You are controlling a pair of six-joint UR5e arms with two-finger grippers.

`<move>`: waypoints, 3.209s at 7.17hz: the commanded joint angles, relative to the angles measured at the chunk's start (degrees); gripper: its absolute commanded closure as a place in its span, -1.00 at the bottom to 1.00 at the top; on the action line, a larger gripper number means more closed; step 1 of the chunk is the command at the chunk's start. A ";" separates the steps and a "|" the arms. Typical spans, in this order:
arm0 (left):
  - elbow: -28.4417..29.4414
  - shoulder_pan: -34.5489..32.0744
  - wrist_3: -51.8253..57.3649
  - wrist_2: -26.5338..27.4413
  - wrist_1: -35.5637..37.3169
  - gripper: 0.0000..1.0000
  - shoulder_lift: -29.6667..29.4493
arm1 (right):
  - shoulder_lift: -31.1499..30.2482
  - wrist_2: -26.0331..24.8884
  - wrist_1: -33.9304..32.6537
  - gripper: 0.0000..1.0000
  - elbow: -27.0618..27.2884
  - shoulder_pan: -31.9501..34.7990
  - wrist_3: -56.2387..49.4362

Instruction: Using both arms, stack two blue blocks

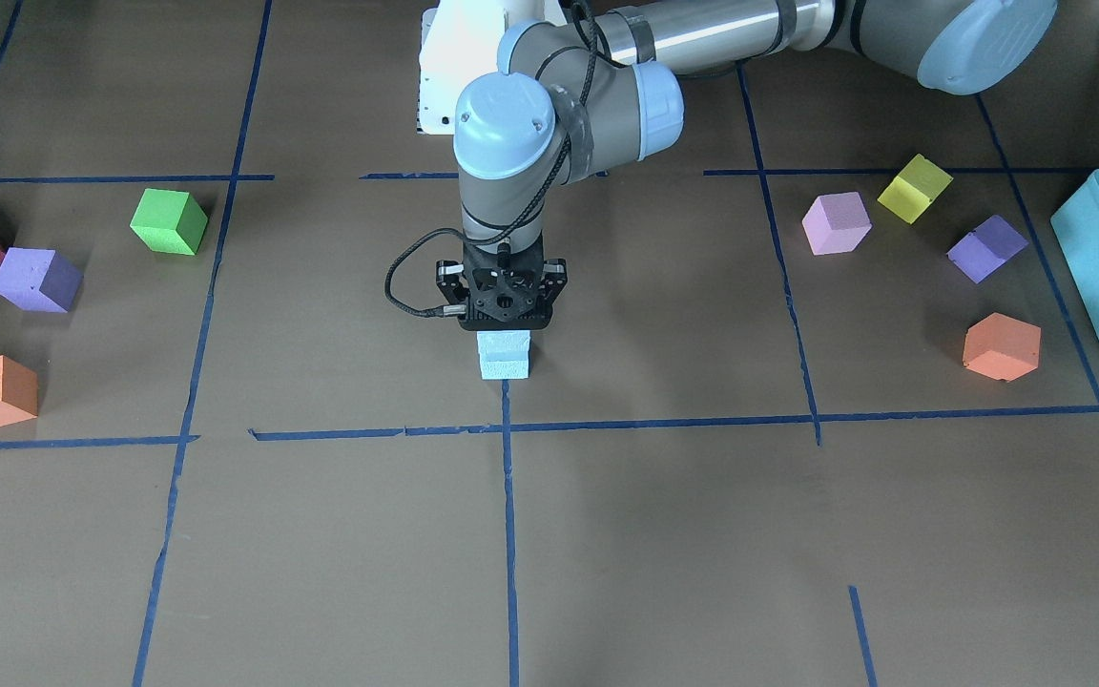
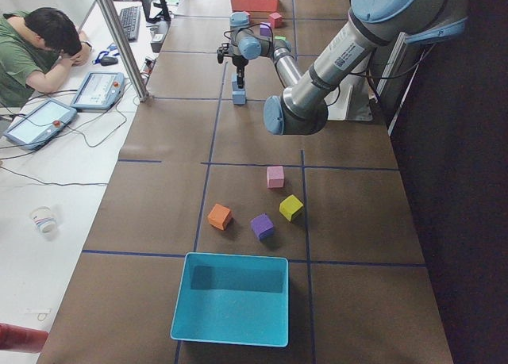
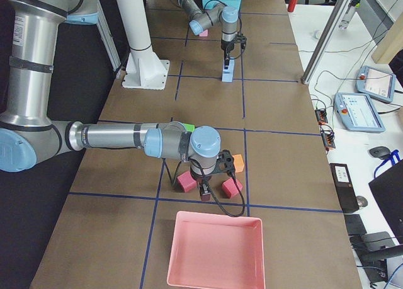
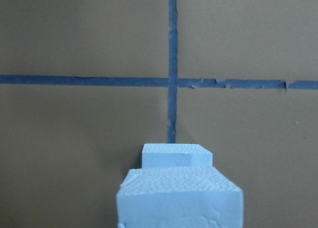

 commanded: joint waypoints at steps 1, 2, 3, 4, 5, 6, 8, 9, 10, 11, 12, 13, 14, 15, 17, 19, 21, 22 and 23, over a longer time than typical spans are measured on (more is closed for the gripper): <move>1.75 0.22 0.37 -0.08 -1.72 -0.22 -0.18 | 0.00 0.00 0.00 -0.99 0.02 0.00 0.01; 1.75 0.14 0.37 -0.08 -1.63 -0.27 -0.18 | 0.00 0.00 -0.09 -0.99 0.02 0.00 0.01; 1.75 0.13 0.37 0.01 -1.63 -0.35 -0.01 | 0.00 0.00 0.00 -0.99 0.02 0.09 0.01; 1.67 0.13 0.37 0.01 -1.54 -0.64 0.08 | 0.00 0.00 0.00 -0.99 0.02 0.00 0.01; 1.67 0.13 0.29 0.01 -1.54 -0.98 0.17 | 0.00 0.00 0.00 -0.99 0.02 0.09 0.01; 1.58 0.13 0.29 0.01 -1.54 -0.99 0.17 | 0.00 0.00 0.00 -0.99 0.02 0.00 0.01; -1.21 -0.91 0.37 -0.43 -0.67 -0.99 0.08 | 0.00 0.00 0.00 -0.99 0.02 0.00 0.01; -2.98 -2.40 0.46 -1.56 0.38 -0.99 0.17 | 0.00 0.00 0.00 -0.99 0.02 0.00 0.01; -4.82 -4.59 0.55 -4.27 1.18 -0.99 1.30 | 0.00 0.00 0.00 -0.99 0.02 0.00 -0.08; -8.75 -6.44 4.29 -6.82 1.45 -0.99 5.14 | 0.09 0.00 0.00 -0.99 0.02 0.00 0.01; -15.41 -8.20 9.72 -7.37 3.28 -0.99 12.05 | 0.09 0.00 0.00 -0.99 0.02 0.00 0.01; -22.17 -10.83 16.39 -7.55 3.56 -0.99 20.04 | 0.09 0.00 0.00 -0.99 -0.07 0.00 -0.17; -27.81 -14.51 24.98 -9.38 3.56 -0.99 27.69 | 0.09 -0.09 0.00 -0.99 -0.24 0.00 -0.25; -31.52 -19.94 36.03 -14.09 3.30 -0.99 35.94 | 0.09 -0.09 0.00 -0.99 -0.25 0.00 -0.17; -31.92 -35.21 63.16 -22.81 2.77 -0.99 48.62 | 0.09 0.00 0.00 -0.99 -0.25 0.00 -0.17; -26.49 -46.91 83.36 -24.25 2.77 -0.99 55.07 | -0.09 0.00 -0.09 -0.99 -0.42 0.00 -0.17; -22.09 -54.76 86.51 -21.81 2.06 -1.00 65.08 | -0.09 0.00 -0.09 -0.99 -0.51 0.00 -0.17; -19.46 -55.06 86.42 -20.14 1.63 -1.00 65.73 | -0.09 0.09 -0.09 -0.99 -0.60 0.00 -0.08; -18.65 -56.98 84.51 -20.21 1.45 -1.00 64.52 | -0.09 0.09 -0.09 -0.99 -0.60 0.00 -0.08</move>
